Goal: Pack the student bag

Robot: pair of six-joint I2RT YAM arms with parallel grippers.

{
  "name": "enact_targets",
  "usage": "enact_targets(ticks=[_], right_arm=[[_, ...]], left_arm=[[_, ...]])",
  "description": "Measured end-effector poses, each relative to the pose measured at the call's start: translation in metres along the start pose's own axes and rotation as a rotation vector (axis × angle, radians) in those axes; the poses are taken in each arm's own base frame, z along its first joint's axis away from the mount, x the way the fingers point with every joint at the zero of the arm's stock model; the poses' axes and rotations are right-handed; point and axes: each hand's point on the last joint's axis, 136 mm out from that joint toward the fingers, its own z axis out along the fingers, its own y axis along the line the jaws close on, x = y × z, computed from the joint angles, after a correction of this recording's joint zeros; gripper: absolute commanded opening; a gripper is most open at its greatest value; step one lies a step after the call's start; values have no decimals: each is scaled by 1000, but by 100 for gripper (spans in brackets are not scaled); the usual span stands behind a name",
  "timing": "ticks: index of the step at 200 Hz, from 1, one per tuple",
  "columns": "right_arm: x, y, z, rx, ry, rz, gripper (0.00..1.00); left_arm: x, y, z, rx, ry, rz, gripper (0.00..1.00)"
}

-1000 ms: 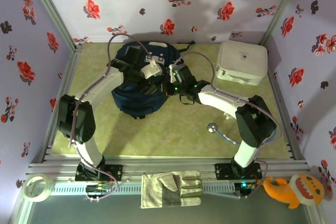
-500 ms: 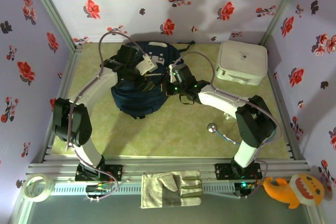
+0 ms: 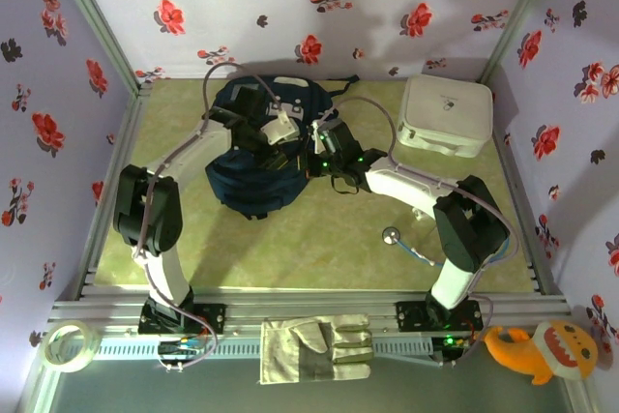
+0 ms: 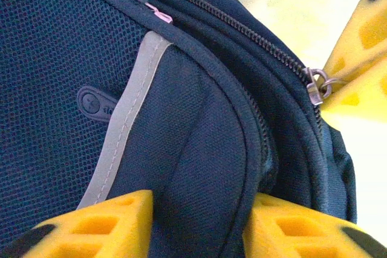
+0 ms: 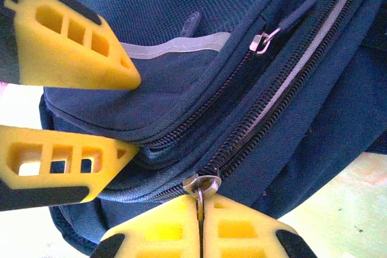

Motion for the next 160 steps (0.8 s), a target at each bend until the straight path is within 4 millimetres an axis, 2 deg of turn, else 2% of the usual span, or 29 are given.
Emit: enact_targets(ticks=[32, 68, 117, 160], right_arm=[[0, -9, -1, 21, -4, -5, 0], [-8, -20, -10, 27, -13, -38, 1], [-12, -33, -19, 6, 57, -94, 3], [-18, -46, -12, 13, 106, -127, 4]], left_arm=[[-2, -4, -1, 6, -4, 36, 11], [-11, -7, -15, -5, -59, 71, 0], [-3, -35, -25, 15, -106, 122, 0], [2, -48, -36, 31, -129, 149, 0]])
